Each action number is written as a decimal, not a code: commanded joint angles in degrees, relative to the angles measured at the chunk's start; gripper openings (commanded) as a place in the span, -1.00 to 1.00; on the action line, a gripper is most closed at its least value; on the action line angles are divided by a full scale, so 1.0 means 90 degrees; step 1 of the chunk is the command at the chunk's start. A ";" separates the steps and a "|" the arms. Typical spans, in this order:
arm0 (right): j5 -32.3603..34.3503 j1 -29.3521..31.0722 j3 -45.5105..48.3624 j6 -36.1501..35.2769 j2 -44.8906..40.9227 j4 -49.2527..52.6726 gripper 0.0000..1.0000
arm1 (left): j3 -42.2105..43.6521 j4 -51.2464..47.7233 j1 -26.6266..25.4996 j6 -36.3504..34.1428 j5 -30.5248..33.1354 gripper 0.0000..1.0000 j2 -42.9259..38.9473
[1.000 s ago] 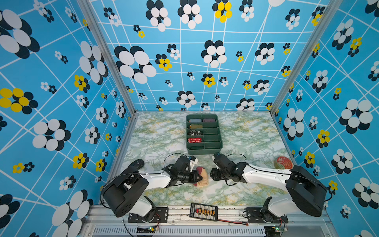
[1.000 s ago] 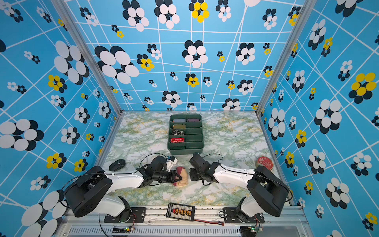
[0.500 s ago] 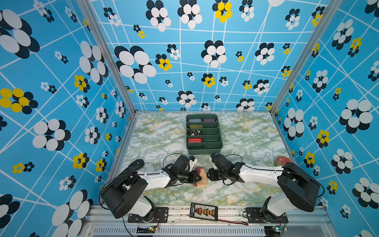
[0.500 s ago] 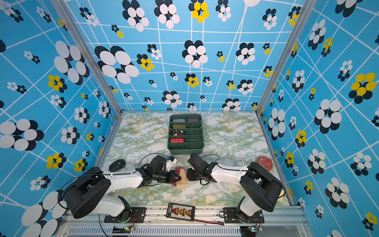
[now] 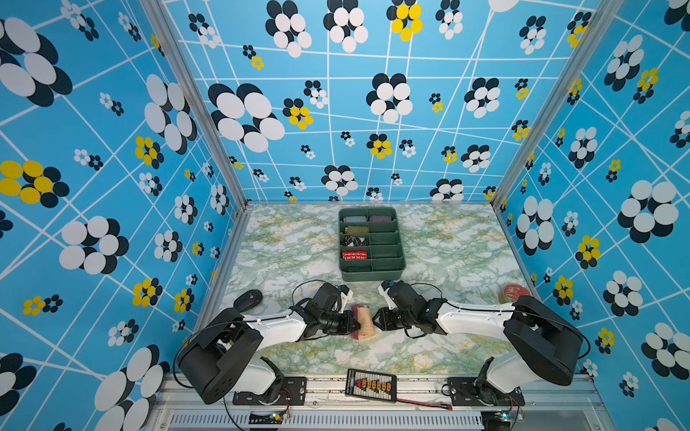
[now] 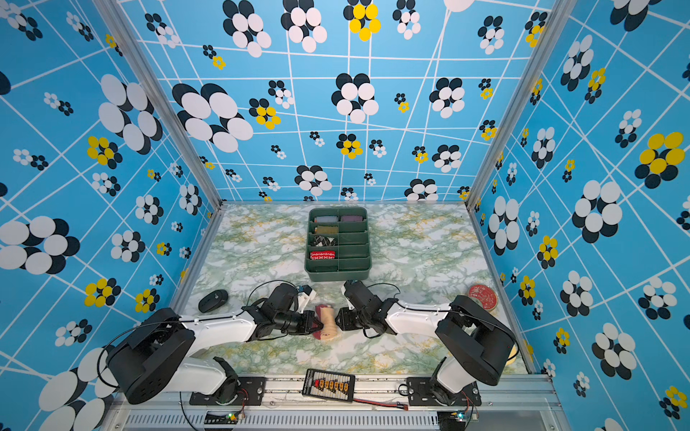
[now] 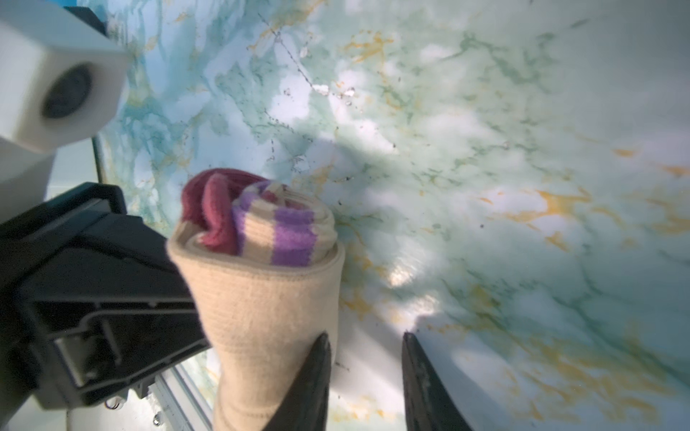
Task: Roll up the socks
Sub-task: 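Hold the rolled sock upright with both grippers, squeezing it together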
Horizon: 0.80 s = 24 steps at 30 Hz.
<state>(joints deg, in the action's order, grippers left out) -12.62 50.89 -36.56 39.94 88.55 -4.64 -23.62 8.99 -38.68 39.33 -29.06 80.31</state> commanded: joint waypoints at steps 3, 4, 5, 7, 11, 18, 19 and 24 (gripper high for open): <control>-0.0417 0.0011 0.0124 0.0132 -0.0094 -0.0358 -0.32 | 0.0319 -0.1120 0.0059 -0.0181 0.0524 -1.00 0.0119; -0.0442 0.0018 0.0141 0.0147 -0.0096 -0.0387 -0.32 | 0.0320 -0.1124 0.0065 -0.0173 0.0530 -1.00 0.0105; -0.0462 0.0017 0.0160 0.0160 -0.0094 -0.0425 -0.32 | 0.0319 -0.1125 0.0069 -0.0181 0.0530 -1.00 0.0100; -0.0520 0.0009 0.0206 0.0197 -0.0094 -0.0525 -0.31 | 0.0322 -0.1117 0.0080 -0.0181 0.0524 -1.00 0.0081; -0.0487 0.0009 0.0221 0.0249 -0.0083 -0.0496 -0.30 | 0.0286 -0.1126 0.0088 -0.0180 0.0529 -1.00 0.0051; 0.0192 0.0008 0.0199 0.0199 -0.0266 0.0243 -0.29 | 0.0261 -0.1126 0.0098 -0.0181 0.0525 -1.00 0.0041; 0.0285 -0.0002 0.0246 0.0200 -0.0361 0.0282 -0.29 | 0.0261 -0.1121 0.0098 -0.0183 0.0533 -1.00 0.0051; 0.0360 -0.0133 0.0588 0.0243 -0.0893 0.0068 -0.28 | 0.0261 -0.1097 0.0108 -0.0190 0.0516 -1.00 0.0107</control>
<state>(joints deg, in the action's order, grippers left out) -10.87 50.43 -33.45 41.43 83.31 -3.86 -23.29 7.18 -38.20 39.16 -28.05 79.68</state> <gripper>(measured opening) 0.359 0.039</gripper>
